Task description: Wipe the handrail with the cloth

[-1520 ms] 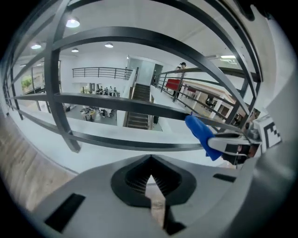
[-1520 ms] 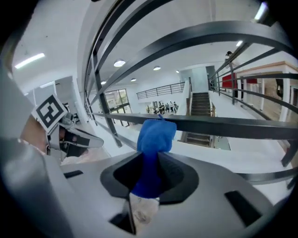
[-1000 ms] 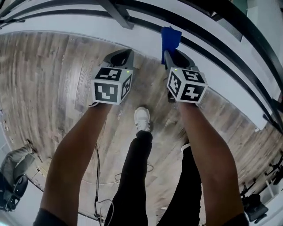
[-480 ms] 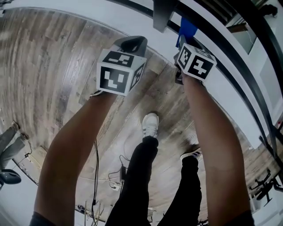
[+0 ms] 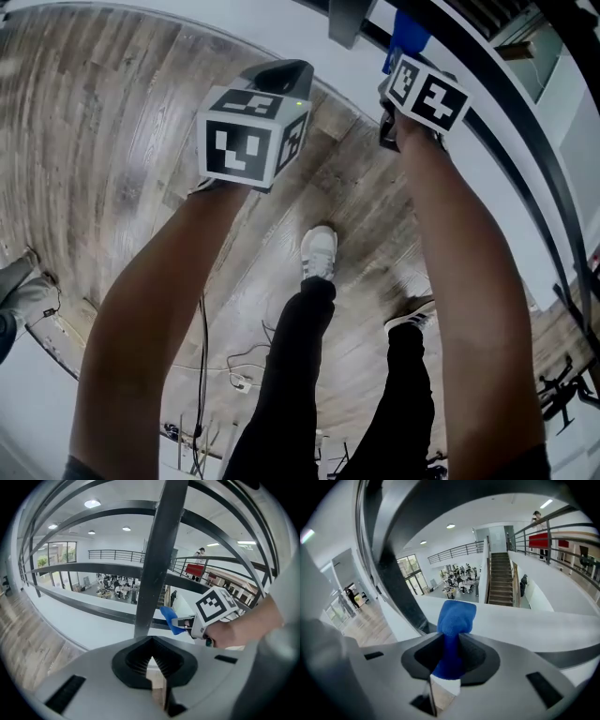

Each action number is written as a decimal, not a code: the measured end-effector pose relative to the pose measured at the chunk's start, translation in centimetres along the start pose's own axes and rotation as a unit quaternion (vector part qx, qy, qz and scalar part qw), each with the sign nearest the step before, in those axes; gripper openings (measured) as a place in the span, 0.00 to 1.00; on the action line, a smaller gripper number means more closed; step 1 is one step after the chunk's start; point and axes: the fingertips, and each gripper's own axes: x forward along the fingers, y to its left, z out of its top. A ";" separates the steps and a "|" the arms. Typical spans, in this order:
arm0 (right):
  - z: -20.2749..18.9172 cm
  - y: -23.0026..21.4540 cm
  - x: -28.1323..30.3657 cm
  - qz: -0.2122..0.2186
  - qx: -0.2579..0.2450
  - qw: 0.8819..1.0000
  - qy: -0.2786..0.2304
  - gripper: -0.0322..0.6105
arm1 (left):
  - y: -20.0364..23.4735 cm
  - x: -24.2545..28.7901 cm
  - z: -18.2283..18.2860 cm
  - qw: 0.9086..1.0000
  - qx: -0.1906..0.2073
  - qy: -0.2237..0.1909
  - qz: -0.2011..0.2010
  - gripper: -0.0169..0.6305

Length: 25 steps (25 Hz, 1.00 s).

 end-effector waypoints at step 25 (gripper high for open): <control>-8.4 -27.8 -15.5 -0.085 0.054 0.995 0.007 0.21 | -26.6 5.5 -1.1 0.995 0.046 0.033 -0.084 0.03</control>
